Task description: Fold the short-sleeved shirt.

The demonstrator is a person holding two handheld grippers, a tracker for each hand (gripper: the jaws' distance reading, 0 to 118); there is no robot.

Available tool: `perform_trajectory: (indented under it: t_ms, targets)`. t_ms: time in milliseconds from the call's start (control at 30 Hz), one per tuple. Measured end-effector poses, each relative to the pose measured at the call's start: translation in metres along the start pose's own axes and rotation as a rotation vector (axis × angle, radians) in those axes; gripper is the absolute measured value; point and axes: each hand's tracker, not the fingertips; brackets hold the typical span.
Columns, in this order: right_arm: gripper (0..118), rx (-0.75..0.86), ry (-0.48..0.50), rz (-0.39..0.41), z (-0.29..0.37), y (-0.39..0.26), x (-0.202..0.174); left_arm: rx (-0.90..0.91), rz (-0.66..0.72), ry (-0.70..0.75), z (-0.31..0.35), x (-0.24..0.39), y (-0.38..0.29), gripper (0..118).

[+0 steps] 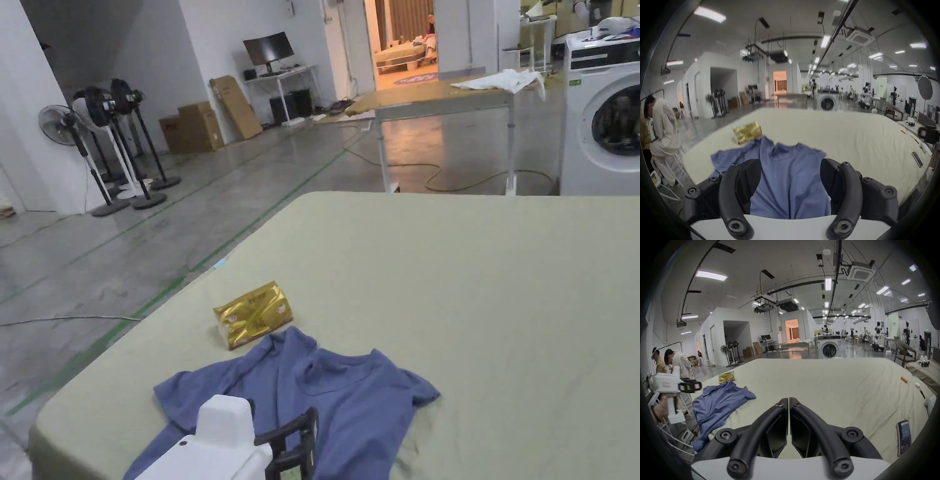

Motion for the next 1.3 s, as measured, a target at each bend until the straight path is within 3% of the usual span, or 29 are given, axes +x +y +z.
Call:
perform_trajectory:
  t_ms: [100, 233, 367, 433, 467, 533, 567, 600, 767, 833, 967, 1167, 1300]
  targets:
    - [0, -0.026, -0.019, -0.009, 0.002, -0.005, 0.008, -0.135, 0.072, 0.009, -0.069, -0.027, -0.002, 79]
    - [0, -0.071, -0.078, -0.007, 0.004, -0.012, 0.021, -0.302, 0.029, 0.032, -0.146, -0.05, -0.013, 79]
    - [0, -0.112, -0.12, -0.033, 0.005, -0.018, 0.033, -0.445, 0.112, 0.074, -0.189, -0.064, -0.025, 79]
    - [0, -0.126, -0.134, -0.033, 0.006, -0.022, 0.037, -0.396, 0.097, 0.067, -0.183, -0.06, -0.027, 77]
    - [0, -0.134, -0.141, -0.033, 0.007, -0.024, 0.038, -0.405, 0.08, 0.066, -0.182, -0.056, -0.026, 72]
    - [0, -0.151, -0.145, -0.04, 0.007, -0.029, 0.041, -0.386, 0.0, 0.044, -0.175, -0.045, -0.021, 30]
    - [0, -0.159, -0.143, -0.044, 0.007, -0.031, 0.042, -0.386, -0.021, 0.085, -0.177, -0.043, -0.022, 3]
    - [0, -0.167, -0.141, -0.048, 0.007, -0.033, 0.042, -0.407, -0.041, 0.146, -0.183, -0.044, -0.026, 0]
    - [0, -0.149, -0.134, -0.076, 0.022, -0.034, 0.047, -0.46, 0.094, 0.07, -0.176, -0.051, -0.002, 0]
    - [0, -0.14, -0.144, -0.079, 0.028, -0.033, 0.052, -0.363, 0.218, 0.075, -0.167, -0.059, 0.022, 0]
    - [0, -0.121, -0.176, -0.1, 0.042, -0.033, 0.063, -0.197, 0.398, -0.102, -0.14, -0.057, 0.094, 0]
    - [0, -0.079, -0.245, -0.203, 0.064, -0.04, 0.074, 0.005, 0.251, -0.337, -0.127, 0.027, 0.206, 0]
    - [0, -0.06, -0.279, -0.221, 0.08, -0.041, 0.079, -0.013, 0.074, -0.487, -0.136, 0.132, 0.217, 0]
